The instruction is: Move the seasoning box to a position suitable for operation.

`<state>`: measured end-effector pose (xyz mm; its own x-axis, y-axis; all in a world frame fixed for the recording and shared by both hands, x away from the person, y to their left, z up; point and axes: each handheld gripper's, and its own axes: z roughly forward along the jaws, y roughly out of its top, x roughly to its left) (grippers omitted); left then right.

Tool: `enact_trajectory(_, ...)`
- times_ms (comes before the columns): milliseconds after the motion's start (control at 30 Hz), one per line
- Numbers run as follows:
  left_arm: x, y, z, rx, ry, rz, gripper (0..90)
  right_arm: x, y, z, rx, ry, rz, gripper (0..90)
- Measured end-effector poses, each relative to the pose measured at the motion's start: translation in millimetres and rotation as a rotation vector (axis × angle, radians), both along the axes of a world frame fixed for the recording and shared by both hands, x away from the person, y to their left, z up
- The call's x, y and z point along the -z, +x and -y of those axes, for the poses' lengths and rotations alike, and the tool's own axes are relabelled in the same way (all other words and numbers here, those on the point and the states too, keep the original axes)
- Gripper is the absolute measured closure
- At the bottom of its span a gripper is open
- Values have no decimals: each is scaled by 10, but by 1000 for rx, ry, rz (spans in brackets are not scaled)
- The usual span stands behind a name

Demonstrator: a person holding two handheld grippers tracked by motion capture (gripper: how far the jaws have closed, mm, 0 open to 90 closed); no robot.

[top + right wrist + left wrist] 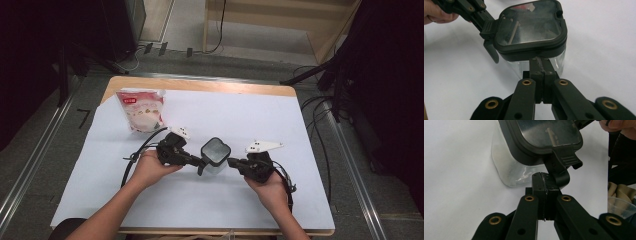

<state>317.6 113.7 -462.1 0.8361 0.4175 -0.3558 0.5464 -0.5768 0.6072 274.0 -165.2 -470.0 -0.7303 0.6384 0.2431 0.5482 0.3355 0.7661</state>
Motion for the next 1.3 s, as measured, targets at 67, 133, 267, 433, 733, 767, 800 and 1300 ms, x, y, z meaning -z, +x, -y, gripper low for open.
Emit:
enact_trajectory(67,4,0,13,-7,-9,-6,900,-4,15,-1,5,-5,4,900)
enact_trajectory(133,5,-4,17,-11,-12,-9,900,-3,18,2,6,-1,-1,900)
enact_trajectory(267,2,3,15,-6,-2,-7,900,5,25,4,5,-1,-8,900)
enact_trajectory(433,1,-17,37,-13,-4,1,900,9,29,-2,11,-8,-10,900)
enact_trajectory(733,-4,-39,82,2,4,-6,900,20,52,-9,26,-18,-12,900)
enact_trajectory(767,-3,-46,93,1,1,-6,900,20,53,-9,28,-17,-13,900)
enact_trajectory(800,-4,-51,101,4,5,-1,900,20,55,-9,32,-16,-13,900)
enact_trajectory(1300,74,-142,317,21,7,-2,900,52,108,-14,95,-37,4,900)
